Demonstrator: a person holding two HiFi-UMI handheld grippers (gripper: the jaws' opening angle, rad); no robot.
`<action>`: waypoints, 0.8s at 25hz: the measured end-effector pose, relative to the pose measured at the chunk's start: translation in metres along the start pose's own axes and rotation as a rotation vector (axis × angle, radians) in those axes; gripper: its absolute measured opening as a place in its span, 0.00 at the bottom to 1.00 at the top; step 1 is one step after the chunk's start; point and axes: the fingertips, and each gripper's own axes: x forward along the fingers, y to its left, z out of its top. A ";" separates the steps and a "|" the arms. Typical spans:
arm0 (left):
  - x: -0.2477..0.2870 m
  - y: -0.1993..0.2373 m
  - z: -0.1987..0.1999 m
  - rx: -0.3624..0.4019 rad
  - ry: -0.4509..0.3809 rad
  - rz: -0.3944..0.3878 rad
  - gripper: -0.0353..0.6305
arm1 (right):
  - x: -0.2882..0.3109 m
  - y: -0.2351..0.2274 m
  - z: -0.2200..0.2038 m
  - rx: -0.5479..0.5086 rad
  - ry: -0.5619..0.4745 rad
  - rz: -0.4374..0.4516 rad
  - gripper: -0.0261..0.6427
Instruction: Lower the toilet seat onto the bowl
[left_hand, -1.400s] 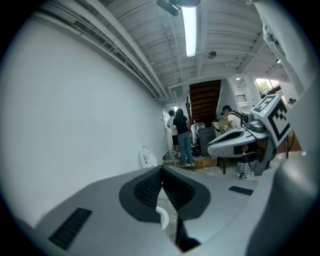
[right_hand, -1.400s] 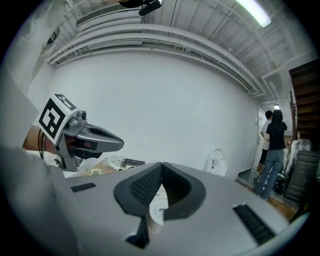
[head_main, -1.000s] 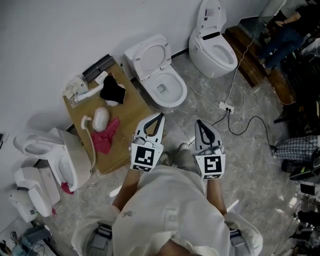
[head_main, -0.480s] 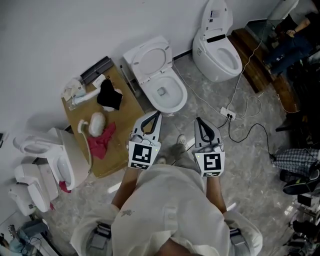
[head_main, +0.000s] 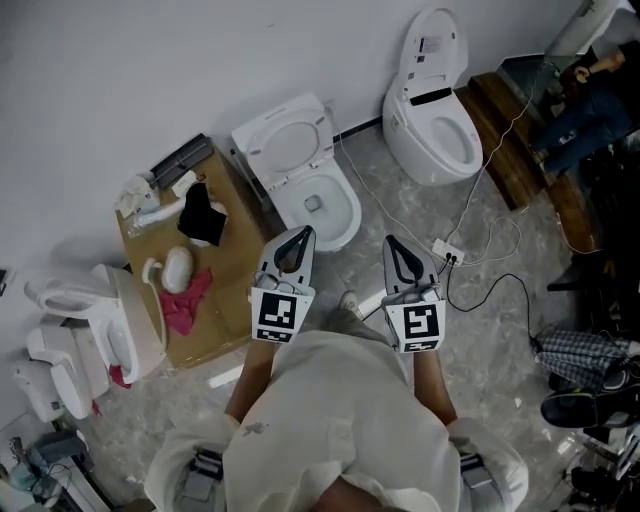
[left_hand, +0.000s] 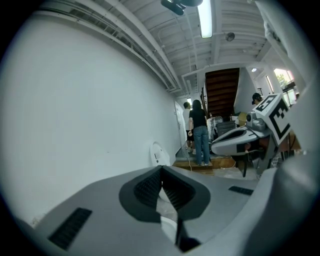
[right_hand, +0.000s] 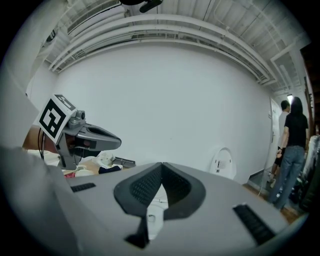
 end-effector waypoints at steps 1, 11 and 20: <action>0.007 -0.002 0.002 -0.004 0.001 0.009 0.07 | 0.002 -0.009 0.000 -0.002 -0.001 0.008 0.05; 0.035 0.009 0.007 -0.019 0.027 0.104 0.07 | 0.040 -0.041 0.001 -0.001 -0.013 0.097 0.05; 0.051 0.038 -0.012 -0.045 0.052 0.156 0.07 | 0.085 -0.032 0.004 -0.019 -0.012 0.170 0.05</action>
